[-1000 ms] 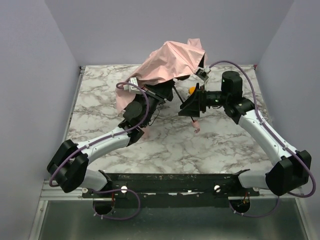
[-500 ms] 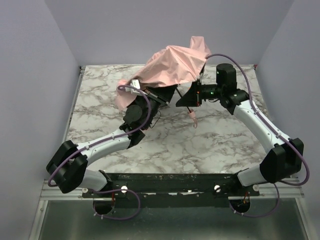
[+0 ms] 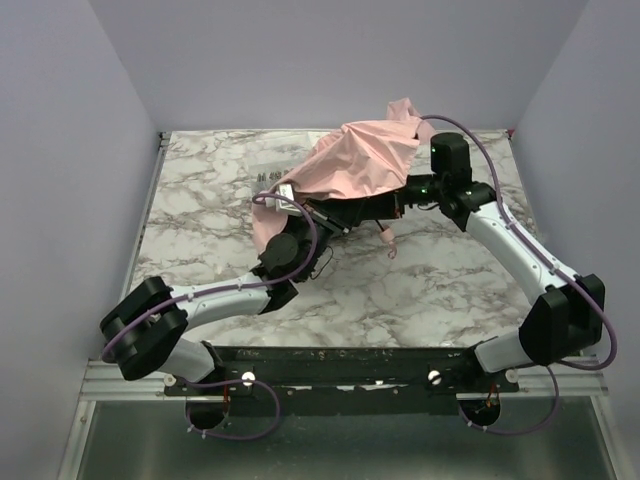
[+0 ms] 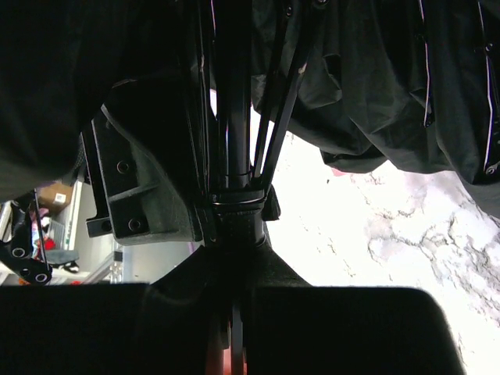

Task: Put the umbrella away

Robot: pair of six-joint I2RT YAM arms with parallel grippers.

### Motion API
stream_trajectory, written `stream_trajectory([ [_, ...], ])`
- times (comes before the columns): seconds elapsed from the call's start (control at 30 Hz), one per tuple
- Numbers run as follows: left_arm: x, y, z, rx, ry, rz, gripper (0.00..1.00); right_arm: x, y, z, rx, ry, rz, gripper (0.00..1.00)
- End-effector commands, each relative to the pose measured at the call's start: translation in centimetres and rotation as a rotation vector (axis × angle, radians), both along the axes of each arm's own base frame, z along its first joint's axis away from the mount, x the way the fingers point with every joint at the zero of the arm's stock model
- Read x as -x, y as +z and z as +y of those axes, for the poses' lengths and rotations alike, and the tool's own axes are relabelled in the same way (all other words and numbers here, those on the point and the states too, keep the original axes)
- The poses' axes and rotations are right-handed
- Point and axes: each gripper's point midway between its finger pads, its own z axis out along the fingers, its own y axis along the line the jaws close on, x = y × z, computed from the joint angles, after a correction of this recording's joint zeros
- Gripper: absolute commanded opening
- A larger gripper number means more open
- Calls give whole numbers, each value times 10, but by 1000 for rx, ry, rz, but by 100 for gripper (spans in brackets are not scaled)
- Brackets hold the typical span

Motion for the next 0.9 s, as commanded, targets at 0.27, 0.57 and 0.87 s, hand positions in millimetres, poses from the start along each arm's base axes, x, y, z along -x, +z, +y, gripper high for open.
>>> stream_trajectory([
  [0.27,122,22,-39,-83,-543,-277,71,-39,46,-47,-59,-150,-232,0],
  [0.57,210,-58,15,-384,-785,-369,76,-54,46,-54,20,-123,-301,0],
  [0.87,186,-40,115,-808,-392,-579,99,-43,93,-77,250,16,-580,0],
])
